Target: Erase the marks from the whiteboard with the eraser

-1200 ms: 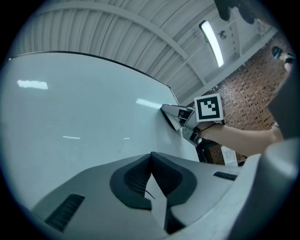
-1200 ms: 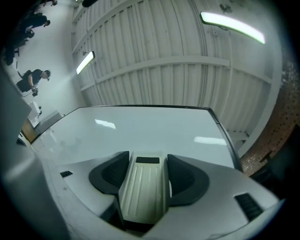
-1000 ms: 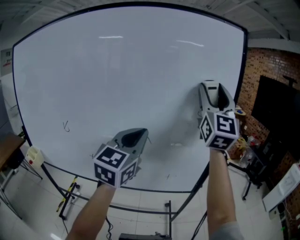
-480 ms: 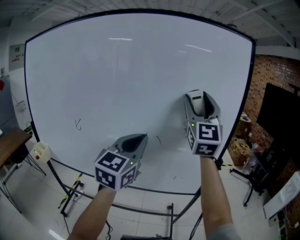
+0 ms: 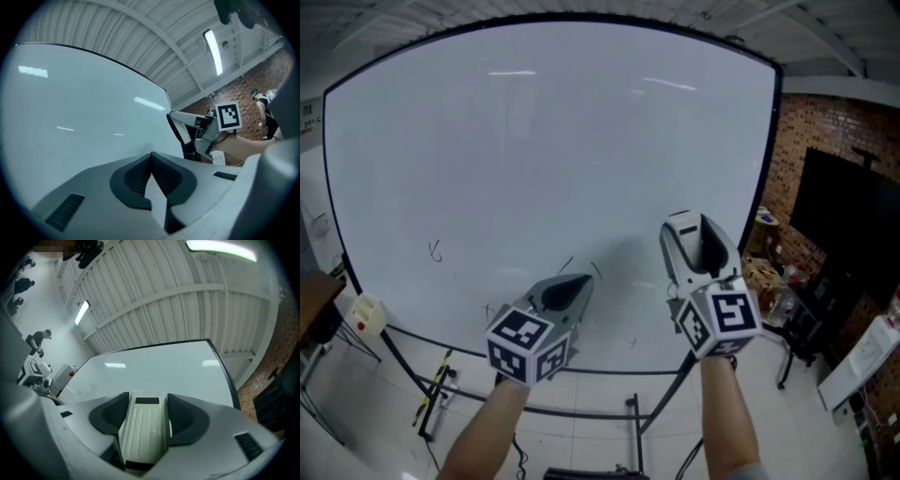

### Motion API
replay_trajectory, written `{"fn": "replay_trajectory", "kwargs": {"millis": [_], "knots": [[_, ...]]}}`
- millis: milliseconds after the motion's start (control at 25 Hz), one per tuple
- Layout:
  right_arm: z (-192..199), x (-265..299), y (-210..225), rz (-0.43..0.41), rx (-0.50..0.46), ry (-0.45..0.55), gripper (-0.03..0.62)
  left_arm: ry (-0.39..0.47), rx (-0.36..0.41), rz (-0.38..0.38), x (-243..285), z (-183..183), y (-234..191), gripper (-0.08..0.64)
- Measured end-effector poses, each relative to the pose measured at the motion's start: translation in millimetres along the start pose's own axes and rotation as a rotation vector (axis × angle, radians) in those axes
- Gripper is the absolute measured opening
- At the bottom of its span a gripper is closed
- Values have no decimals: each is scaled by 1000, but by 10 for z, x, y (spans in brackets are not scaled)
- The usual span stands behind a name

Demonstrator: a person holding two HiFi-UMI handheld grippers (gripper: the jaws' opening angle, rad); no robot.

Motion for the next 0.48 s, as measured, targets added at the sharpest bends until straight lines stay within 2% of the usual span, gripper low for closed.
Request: {"fn": "replay_trajectory", "kwargs": {"millis": [240, 480], "knots": [[472, -495, -322, -56, 101, -84, 261, 8, -53, 88, 6, 288, 272, -8], [950, -851, -680, -97, 183, -197, 262, -20, -114, 110, -51, 587, 375, -8]]}}
Point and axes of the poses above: the fingertips, and each gripper's own axes: x forward along the fingers, y to its right, z out of its underside, the point moved 2 cm from there along -x, backward along the fingers, and after that the axes turned 2 degrees about -y, right-handed, at the moved point
